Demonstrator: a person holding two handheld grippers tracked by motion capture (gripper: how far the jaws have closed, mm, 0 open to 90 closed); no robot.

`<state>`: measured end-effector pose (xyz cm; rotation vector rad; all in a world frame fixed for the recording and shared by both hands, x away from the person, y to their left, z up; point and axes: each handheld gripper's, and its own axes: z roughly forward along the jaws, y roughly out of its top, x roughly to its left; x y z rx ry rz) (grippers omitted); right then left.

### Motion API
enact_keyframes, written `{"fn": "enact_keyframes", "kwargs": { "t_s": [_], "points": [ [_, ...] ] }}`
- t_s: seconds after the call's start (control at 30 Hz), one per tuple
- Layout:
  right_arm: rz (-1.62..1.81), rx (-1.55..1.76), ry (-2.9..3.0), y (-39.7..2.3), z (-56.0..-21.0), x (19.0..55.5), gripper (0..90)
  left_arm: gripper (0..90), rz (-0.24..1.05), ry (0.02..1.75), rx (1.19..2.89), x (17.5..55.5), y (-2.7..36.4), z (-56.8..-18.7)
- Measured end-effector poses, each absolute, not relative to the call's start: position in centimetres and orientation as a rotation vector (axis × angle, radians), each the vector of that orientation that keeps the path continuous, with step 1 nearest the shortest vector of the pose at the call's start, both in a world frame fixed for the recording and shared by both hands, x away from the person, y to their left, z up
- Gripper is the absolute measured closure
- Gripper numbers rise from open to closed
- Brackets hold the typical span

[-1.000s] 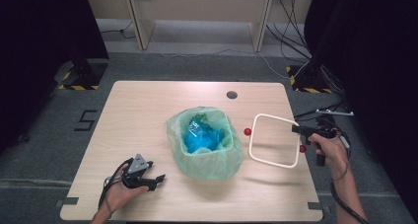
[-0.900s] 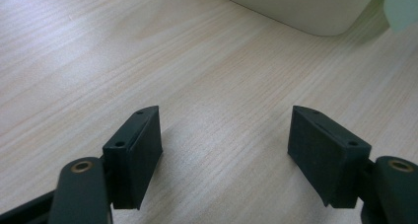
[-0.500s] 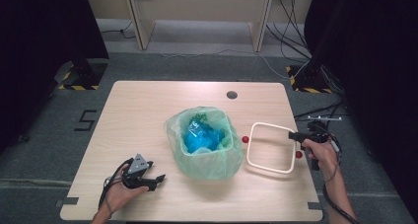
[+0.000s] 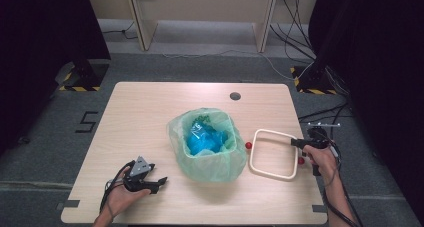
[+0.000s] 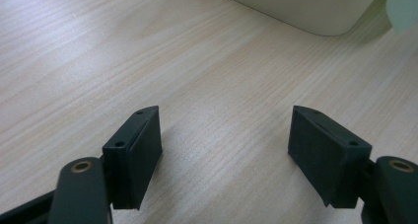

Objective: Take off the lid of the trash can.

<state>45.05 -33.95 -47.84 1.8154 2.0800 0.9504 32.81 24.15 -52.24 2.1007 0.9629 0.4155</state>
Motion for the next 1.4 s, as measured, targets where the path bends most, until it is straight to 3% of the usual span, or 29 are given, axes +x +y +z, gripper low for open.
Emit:
{"fn": "enact_keyframes", "kwargs": {
  "t_s": [0.7,1.0,1.4],
  "points": [
    [0.833,1.769,2.086,-33.8,-49.1,44.9,69.6,27.6,0.417,0.967,2.099,32.7,24.2,-52.2],
    [0.875,1.719,2.019,-32.5,-46.9,44.6,49.0,27.5,0.418,0.967,2.099,32.7,24.2,-52.2],
    [1.045,1.624,2.031,-28.4,-44.4,43.8,35.9,26.4,0.415,0.964,2.102,32.7,24.1,-52.3]
  ]
}}
